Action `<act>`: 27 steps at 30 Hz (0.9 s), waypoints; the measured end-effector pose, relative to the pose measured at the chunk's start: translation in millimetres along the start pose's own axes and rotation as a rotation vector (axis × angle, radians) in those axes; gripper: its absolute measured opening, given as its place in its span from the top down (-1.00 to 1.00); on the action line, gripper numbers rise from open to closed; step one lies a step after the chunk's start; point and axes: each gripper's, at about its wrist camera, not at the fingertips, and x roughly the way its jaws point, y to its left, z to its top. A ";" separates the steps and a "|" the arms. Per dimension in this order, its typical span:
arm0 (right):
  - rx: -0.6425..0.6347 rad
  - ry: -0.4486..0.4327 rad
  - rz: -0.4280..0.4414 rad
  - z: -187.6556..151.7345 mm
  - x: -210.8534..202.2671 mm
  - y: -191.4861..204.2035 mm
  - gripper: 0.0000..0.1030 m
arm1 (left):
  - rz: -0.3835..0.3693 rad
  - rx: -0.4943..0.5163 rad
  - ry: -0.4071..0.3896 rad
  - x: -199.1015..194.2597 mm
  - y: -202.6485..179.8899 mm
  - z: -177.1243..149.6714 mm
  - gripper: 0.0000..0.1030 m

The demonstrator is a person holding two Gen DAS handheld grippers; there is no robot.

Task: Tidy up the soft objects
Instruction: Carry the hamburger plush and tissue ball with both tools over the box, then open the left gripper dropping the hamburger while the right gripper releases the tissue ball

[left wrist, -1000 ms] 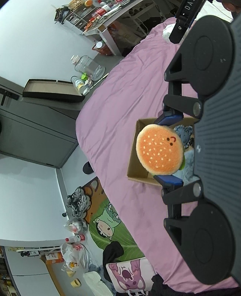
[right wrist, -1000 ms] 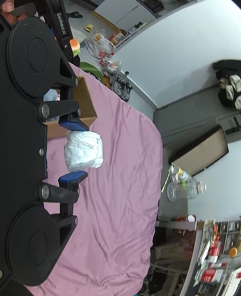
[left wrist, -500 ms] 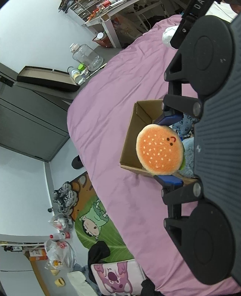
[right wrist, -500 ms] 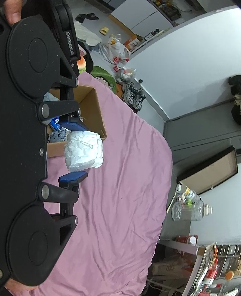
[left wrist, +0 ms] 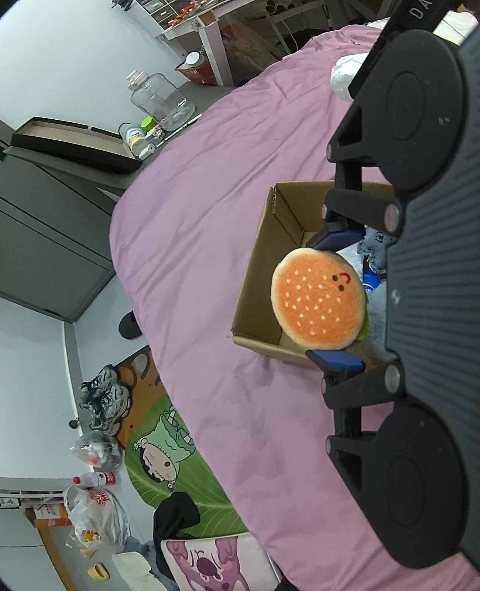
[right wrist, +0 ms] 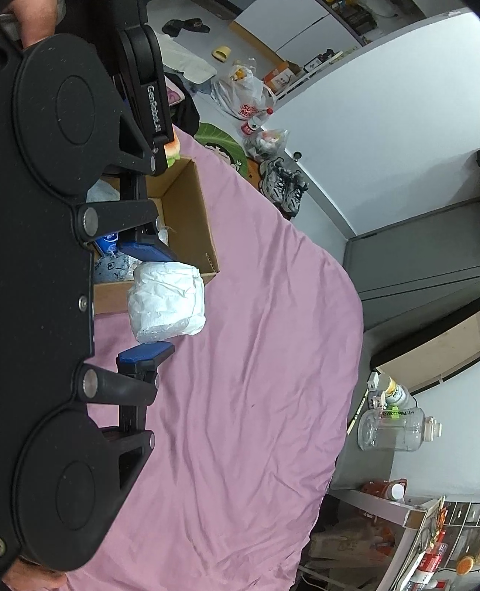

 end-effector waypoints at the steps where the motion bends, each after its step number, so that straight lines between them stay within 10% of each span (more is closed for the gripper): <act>1: -0.001 0.002 0.002 0.6 1.6 0.6 0.13 | 0.001 -0.001 0.005 2.9 -0.1 0.4 -0.03; 27: 0.007 0.054 0.129 10.0 20.4 39.3 0.13 | 0.072 -0.079 0.000 -14.4 32.5 13.2 -0.42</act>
